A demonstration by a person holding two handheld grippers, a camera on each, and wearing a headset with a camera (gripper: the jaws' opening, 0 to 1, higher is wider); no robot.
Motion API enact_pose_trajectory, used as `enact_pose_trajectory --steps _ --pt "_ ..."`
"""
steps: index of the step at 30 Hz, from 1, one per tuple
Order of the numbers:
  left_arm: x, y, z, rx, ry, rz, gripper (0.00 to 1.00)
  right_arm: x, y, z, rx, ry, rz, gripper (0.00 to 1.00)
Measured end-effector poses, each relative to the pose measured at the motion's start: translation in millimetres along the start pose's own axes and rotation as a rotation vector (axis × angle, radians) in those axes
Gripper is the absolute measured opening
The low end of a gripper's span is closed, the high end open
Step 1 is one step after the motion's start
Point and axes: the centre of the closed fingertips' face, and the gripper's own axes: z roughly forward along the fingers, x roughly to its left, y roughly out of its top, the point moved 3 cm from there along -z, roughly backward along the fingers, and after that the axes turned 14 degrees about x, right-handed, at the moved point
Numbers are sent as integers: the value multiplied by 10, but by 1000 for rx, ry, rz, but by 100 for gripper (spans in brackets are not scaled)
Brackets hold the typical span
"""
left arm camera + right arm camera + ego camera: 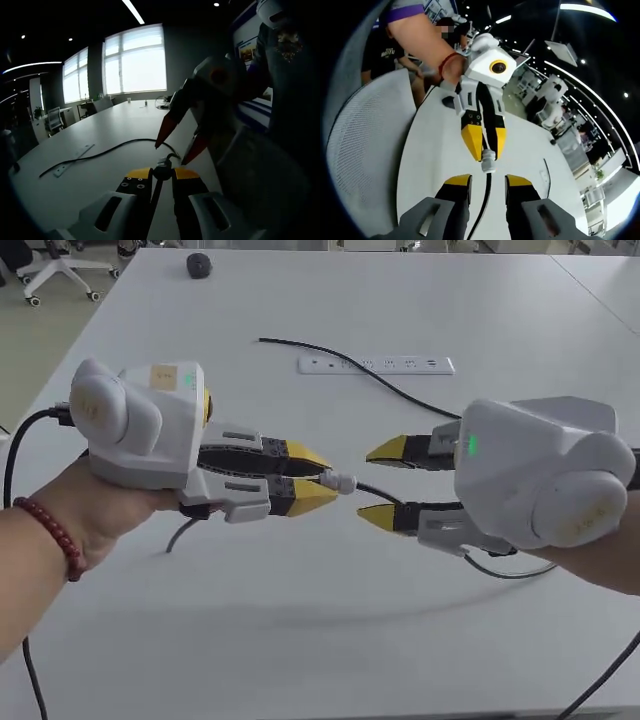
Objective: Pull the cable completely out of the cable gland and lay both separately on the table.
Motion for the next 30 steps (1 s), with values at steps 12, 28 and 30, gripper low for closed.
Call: enact_pose_trajectory --steps 12,28,30 --pt "-37 0 21 3 -14 6 16 21 -21 72 35 8 -41 3" --pt "27 -66 -72 30 7 20 16 5 -626 129 171 20 -23 0" --pt "40 -57 -89 25 13 21 16 17 -758 149 203 27 -16 0"
